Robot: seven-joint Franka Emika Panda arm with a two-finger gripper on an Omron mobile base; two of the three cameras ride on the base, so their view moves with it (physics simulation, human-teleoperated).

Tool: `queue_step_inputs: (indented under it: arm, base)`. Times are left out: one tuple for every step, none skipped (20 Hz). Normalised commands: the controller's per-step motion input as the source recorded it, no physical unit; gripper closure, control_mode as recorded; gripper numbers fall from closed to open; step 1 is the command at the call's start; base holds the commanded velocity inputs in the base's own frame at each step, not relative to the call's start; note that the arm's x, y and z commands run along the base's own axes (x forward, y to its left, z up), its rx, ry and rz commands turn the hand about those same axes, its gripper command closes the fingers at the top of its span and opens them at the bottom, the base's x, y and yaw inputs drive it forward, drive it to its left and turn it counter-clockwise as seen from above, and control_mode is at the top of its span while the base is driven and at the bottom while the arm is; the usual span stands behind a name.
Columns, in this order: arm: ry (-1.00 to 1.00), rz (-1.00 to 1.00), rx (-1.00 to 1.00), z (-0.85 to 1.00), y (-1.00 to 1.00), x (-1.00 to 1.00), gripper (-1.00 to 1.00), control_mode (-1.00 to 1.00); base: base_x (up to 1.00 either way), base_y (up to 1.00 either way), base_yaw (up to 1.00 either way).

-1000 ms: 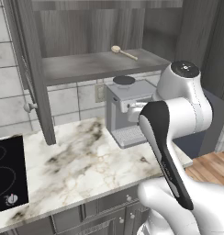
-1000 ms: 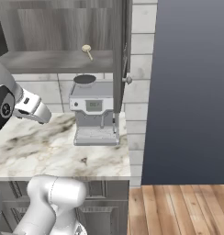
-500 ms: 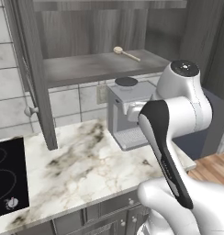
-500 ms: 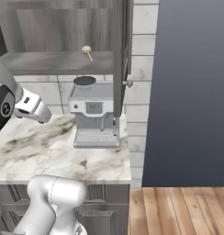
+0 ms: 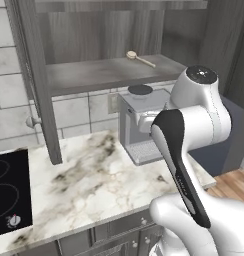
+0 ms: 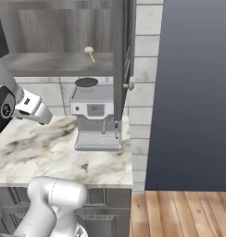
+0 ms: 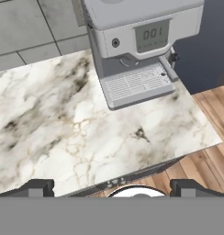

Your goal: Locate and retrieve the sponge and dish brush from the cabinet. Place them next to the sink.

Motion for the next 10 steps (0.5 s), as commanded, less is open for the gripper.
queue_step_inputs:
  arm:
    - [0.0,0.0,0.0,0.0,0.0,0.0,-1.0,1.0]
    - [0.0,0.0,0.0,0.0,0.0,0.0,-1.0,1.0]
    - [0.0,0.0,0.0,0.0,0.0,0.0,-1.0,1.0]
    - [0.0,0.0,0.0,0.0,0.0,0.0,-1.0,1.0]
    - [0.0,0.0,0.0,0.0,0.0,0.0,-1.0,1.0]
    - [0.0,0.0,0.0,0.0,0.0,0.0,-1.0,1.0]
    - [0.0,0.0,0.0,0.0,0.0,0.0,-1.0,1.0]
    - [0.0,0.0,0.0,0.0,0.0,0.0,-1.0,1.0]
    - [0.0,0.0,0.0,0.0,0.0,0.0,-1.0,1.0]
    - [0.0,0.0,0.0,0.0,0.0,0.0,-1.0,1.0]
  base:
    - [0.74,-0.07,0.05]
    - [0.74,-0.1,0.06]
    - [0.7,-0.09,0.05]
    - [0.69,-0.09,0.04]
    - [0.62,-0.06,0.04]
    - [0.37,-0.01,0.0]
    - [0.05,0.0,0.0]
    - [0.0,-0.01,0.0]
    - [0.0,-0.04,-0.01]
    - [0.0,-0.03,-0.01]
